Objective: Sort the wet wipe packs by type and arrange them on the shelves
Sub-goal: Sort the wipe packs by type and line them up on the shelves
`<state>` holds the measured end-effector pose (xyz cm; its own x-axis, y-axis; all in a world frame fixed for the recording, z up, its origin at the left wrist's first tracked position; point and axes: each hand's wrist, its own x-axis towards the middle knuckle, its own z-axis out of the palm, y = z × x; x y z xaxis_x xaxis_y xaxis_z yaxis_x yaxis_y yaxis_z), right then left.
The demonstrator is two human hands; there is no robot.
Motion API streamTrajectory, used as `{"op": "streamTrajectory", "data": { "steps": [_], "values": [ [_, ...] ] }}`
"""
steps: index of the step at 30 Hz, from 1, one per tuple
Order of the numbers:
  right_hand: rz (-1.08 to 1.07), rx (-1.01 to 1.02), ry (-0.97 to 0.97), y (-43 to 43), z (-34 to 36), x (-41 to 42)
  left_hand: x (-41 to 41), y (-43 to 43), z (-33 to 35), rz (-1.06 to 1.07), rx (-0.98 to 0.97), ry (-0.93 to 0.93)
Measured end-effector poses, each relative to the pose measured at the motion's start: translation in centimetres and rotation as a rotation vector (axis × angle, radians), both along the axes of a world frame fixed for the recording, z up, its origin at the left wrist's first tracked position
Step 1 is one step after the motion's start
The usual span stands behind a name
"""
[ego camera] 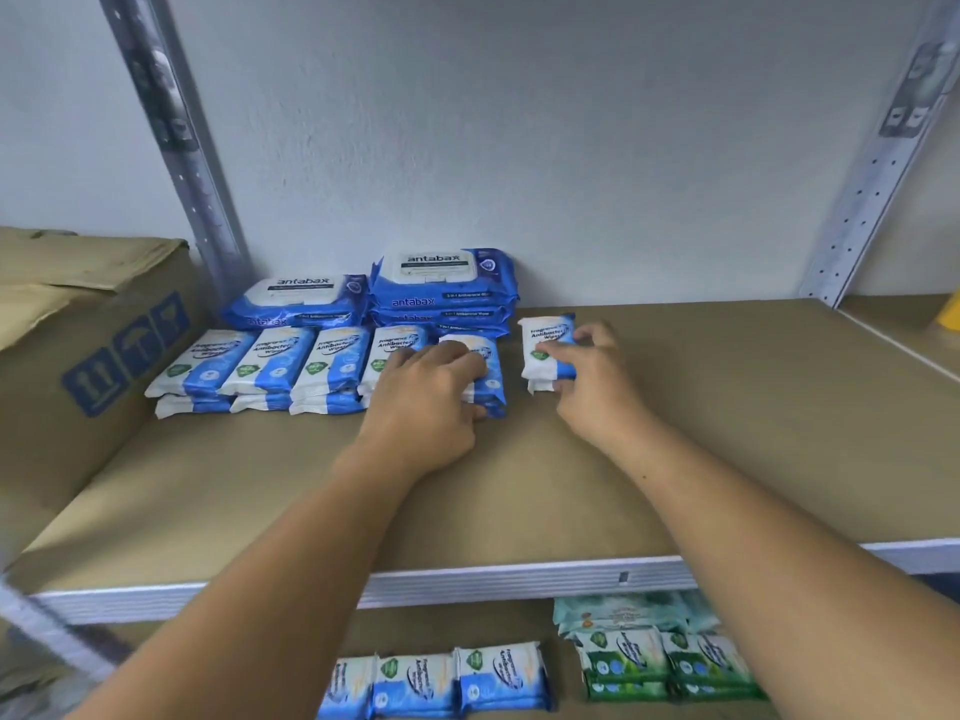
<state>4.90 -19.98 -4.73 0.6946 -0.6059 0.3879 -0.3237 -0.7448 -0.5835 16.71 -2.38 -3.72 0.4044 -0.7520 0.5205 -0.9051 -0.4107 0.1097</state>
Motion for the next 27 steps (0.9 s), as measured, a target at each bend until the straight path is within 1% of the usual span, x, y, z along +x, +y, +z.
{"op": "streamTrajectory", "data": {
  "steps": [2, 6, 11, 17, 20, 23, 27],
  "values": [
    [0.014, 0.018, 0.010, -1.2, 0.2, 2.4, 1.4, -0.7, -0.1, 0.011, 0.023, -0.036],
    [0.000, 0.009, 0.000, -2.4, 0.1, 6.3, 2.4, -1.1, -1.1, 0.030, -0.019, -0.064],
    [-0.010, 0.046, -0.015, -3.6, -0.4, 8.6, 2.8, -1.7, -1.3, 0.058, -0.041, -0.106],
    [0.005, -0.031, 0.005, -3.1, -0.2, 8.1, 2.6, -1.6, -1.1, 0.059, -0.027, -0.095],
    [-0.051, -0.116, 0.004, -2.4, -0.1, 7.6, 2.4, -1.2, -1.0, 0.048, -0.026, -0.085],
    [-0.123, -0.228, -0.046, -1.4, -0.1, 6.3, 1.9, -0.6, -0.9, 0.061, -0.044, -0.068],
    [-0.120, -0.228, -0.101, 1.5, -0.3, 3.3, 0.6, 1.3, -0.6, 0.094, -0.102, -0.008]
  ]
}}
